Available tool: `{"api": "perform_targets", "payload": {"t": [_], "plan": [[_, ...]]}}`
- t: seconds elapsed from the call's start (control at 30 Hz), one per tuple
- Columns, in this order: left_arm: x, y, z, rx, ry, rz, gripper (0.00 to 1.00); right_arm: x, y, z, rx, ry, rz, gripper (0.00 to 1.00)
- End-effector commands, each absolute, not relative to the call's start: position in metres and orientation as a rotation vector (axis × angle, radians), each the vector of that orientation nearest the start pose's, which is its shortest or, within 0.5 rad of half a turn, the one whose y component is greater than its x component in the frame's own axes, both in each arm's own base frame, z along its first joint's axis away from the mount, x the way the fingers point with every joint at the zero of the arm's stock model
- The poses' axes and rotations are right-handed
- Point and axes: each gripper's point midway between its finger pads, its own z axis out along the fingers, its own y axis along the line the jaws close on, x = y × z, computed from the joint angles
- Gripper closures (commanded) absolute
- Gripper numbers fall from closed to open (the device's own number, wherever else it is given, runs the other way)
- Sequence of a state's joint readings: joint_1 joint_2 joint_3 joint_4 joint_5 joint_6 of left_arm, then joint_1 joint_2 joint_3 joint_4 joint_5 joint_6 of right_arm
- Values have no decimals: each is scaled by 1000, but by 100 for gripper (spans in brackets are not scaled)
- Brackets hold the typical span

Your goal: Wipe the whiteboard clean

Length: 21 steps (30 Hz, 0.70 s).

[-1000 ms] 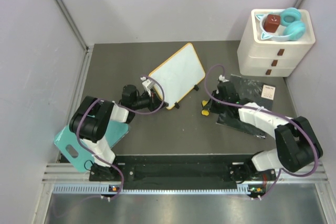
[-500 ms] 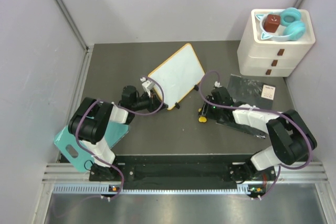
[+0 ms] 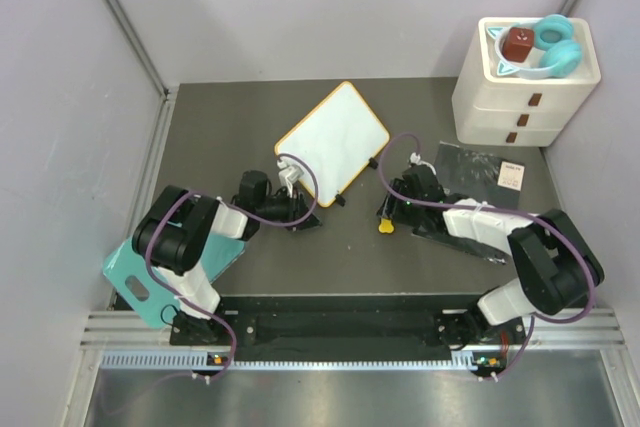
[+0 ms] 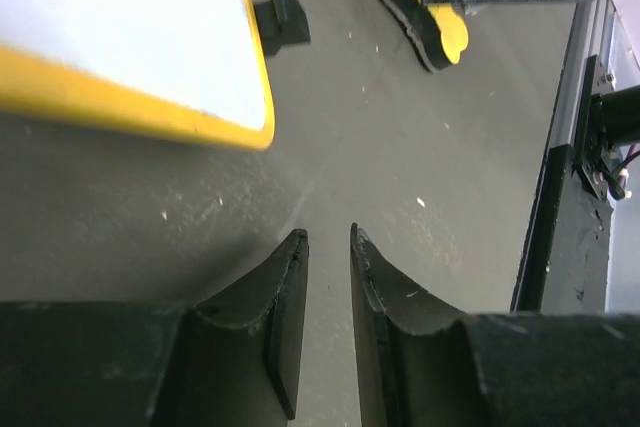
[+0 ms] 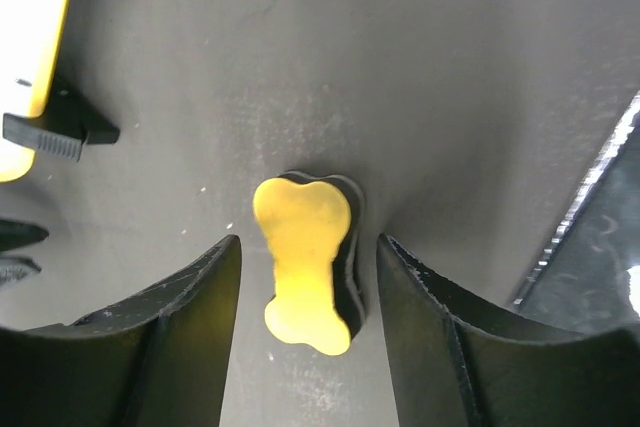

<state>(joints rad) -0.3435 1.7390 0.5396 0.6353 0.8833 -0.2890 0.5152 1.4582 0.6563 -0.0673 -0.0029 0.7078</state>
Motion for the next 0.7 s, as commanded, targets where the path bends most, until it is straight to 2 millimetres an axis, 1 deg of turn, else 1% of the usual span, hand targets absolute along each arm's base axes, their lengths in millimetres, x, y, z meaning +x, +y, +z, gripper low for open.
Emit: {"api": "perform_targets", "payload": {"t": [0.0, 0.03, 0.07, 0.1, 0.13, 0.17, 0.2, 0.23, 0.27, 0.3, 0.33, 0.37, 0.4, 0.43, 0.47, 0.5, 0.53, 0.57, 0.63, 0.67], "plan": [[261, -246, 46, 623, 2046, -1307, 71, 308, 188, 60, 236, 2391, 467, 45], [259, -245, 46, 613, 2047, -1304, 70, 312, 188, 65, 233, 2376, 464, 45], [260, -245, 53, 604, 2018, -1301, 71, 319, 187, 70, 241, 2353, 462, 47], [254, -242, 49, 582, 2034, -1296, 71, 328, 188, 77, 244, 2333, 464, 53], [251, -241, 50, 571, 2025, -1296, 73, 335, 188, 82, 249, 2317, 468, 65], [252, -242, 60, 556, 1990, -1301, 81, 343, 186, 87, 266, 2299, 468, 92], [245, -239, 57, 530, 1999, -1305, 87, 356, 187, 92, 273, 2285, 467, 100], [243, -238, 63, 487, 1990, -1319, 93, 363, 186, 93, 280, 2279, 460, 100], [245, -239, 73, 475, 1938, -1314, 98, 374, 182, 95, 290, 2261, 451, 100], [235, -236, 67, 442, 1961, -1317, 98, 387, 183, 103, 294, 2239, 454, 100], [236, -236, 72, 414, 1948, -1308, 98, 395, 184, 90, 296, 2268, 449, 100], [229, -241, 72, 434, 1943, -1316, 99, 411, 181, 95, 308, 2253, 448, 100], [224, -242, 68, 433, 1968, -1312, 100, 420, 181, 92, 315, 2255, 453, 100], [222, -247, 69, 450, 1963, -1281, 100, 425, 181, 71, 321, 2303, 447, 100], [219, -249, 67, 456, 1972, -1261, 100, 437, 184, 74, 323, 2290, 463, 100], [214, -249, 59, 455, 2015, -1235, 100, 444, 182, 70, 335, 2296, 467, 100], [209, -255, 63, 504, 1995, -1220, 100, 446, 183, 51, 336, 2338, 462, 100], [209, -256, 61, 505, 2000, -1192, 100, 458, 187, 56, 334, 2320, 474, 100], [205, -259, 64, 531, 1996, -1187, 100, 462, 190, 48, 331, 2335, 480, 100], [204, -258, 63, 529, 2003, -1183, 100, 465, 191, 38, 342, 2352, 474, 100]]}}
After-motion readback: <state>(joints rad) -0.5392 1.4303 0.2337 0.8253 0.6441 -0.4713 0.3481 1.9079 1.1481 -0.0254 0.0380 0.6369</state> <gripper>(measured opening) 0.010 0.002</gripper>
